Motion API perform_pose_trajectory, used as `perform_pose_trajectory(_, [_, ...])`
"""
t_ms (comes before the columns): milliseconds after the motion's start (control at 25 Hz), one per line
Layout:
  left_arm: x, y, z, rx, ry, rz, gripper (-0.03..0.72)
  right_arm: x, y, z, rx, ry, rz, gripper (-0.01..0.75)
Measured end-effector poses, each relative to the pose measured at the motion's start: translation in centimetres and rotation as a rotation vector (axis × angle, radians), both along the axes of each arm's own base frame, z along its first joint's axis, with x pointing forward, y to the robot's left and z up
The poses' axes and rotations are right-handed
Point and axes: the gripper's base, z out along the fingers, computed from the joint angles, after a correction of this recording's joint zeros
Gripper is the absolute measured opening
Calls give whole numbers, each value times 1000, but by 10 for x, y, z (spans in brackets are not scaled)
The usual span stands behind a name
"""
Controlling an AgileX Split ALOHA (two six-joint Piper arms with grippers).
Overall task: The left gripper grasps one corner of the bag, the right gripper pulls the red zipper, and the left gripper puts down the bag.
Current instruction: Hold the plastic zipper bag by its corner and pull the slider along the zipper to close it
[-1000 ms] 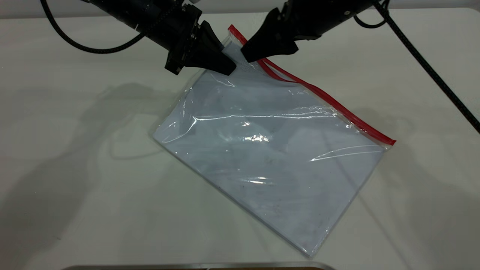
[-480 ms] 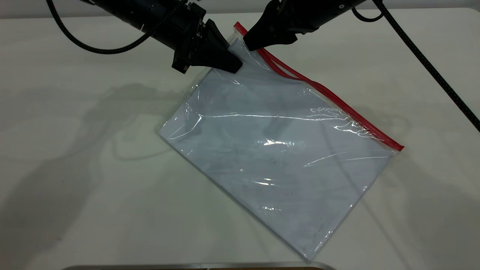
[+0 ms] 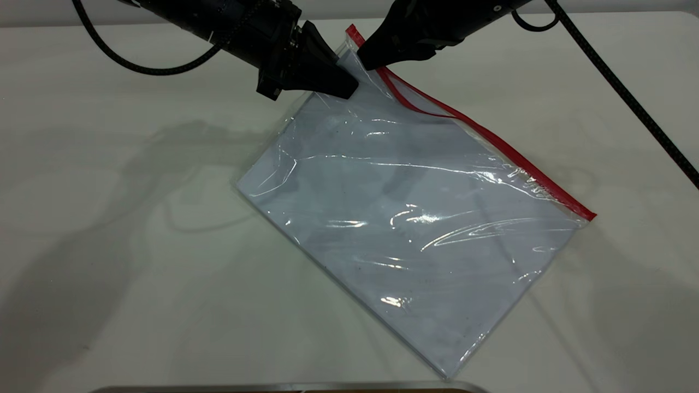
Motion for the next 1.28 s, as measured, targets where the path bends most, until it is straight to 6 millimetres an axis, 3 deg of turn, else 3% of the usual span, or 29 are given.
perform_pose_trajectory(200, [0,0,0,0,1,0,53,0,-1,0,-8,16,1,33])
perform_pose_trajectory(640, [-3,-5,0,0,76,28,53,-2,-13,-3,-73,143,-27,33])
perform_pose_trajectory(1280, [-6,-7,0,-10,97,7,53,-4,-13,-3,-84,160,-21,68])
